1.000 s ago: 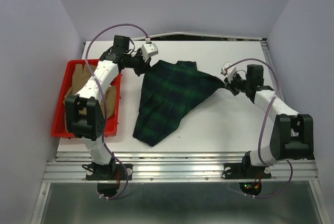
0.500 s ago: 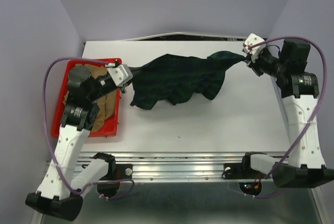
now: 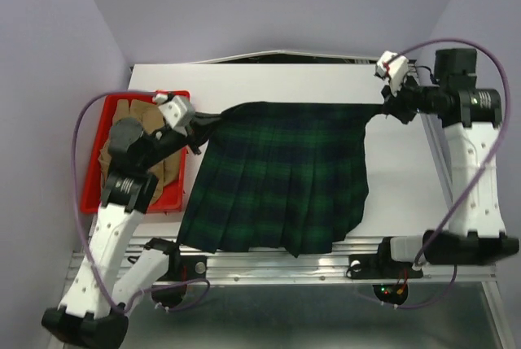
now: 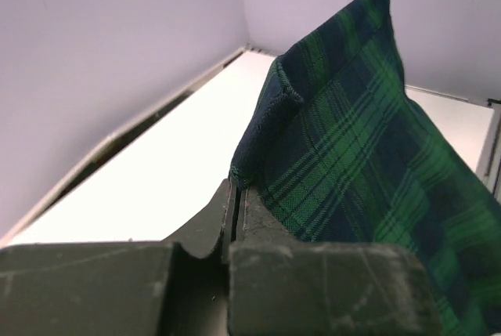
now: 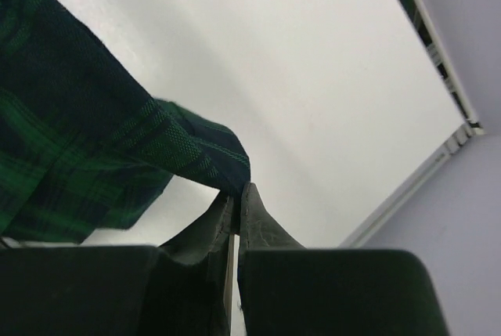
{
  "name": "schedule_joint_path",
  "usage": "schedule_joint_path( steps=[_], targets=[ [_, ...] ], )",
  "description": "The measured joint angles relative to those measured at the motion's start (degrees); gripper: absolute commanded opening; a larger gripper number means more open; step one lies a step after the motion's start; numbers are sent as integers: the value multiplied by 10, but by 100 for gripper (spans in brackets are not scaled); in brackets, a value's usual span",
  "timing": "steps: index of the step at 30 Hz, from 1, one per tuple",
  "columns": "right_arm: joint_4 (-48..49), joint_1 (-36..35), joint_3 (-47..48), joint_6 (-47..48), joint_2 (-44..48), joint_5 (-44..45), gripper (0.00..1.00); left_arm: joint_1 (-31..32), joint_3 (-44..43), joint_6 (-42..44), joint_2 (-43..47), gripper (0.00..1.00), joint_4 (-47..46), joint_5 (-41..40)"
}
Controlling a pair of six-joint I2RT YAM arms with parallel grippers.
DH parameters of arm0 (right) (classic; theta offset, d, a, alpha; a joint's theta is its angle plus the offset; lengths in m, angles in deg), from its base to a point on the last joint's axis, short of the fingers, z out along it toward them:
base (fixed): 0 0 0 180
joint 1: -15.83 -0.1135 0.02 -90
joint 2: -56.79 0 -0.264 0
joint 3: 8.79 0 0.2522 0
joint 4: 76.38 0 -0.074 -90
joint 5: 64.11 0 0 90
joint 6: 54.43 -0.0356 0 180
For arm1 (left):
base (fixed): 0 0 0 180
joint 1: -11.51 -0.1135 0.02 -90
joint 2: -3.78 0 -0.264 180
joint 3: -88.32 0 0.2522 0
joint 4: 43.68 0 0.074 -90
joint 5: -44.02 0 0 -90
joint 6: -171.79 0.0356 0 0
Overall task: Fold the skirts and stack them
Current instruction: Flatten the skirt out
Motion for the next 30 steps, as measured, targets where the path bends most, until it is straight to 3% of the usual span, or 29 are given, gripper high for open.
schedule_joint_path(
  steps=[5,9,14,18,22,24,25,26,27,29,30],
  targets=[
    [9,1,148,-69,-236,7,1,-2,-33,-21,-199,0,-56,-66],
    [19,0,280,-118,-386,0,1,-2,-36,-26,-283,0,-78,-80],
    [40,0,266,-125,-344,17,1,-2,-77,-14,-282,0,-103,-70],
    [73,2,167,-92,-208,32,1,-9,-79,31,-260,0,-118,-24],
    [117,5,-30,-33,-54,35,1,-9,-28,118,-216,19,-97,21],
    [132,5,-123,-9,-10,30,1,-9,16,194,-193,40,-56,37],
    [131,5,-156,0,0,30,1,-8,39,248,-185,45,-25,38],
    [150,4,-216,15,18,35,1,-8,58,288,-180,67,8,33],
    [160,4,-260,24,22,39,1,-8,74,325,-177,71,35,28],
    [167,1,-361,52,22,58,1,-7,114,391,-169,91,101,15],
    [173,1,-404,63,24,64,1,-5,127,410,-163,91,127,9]
  ],
)
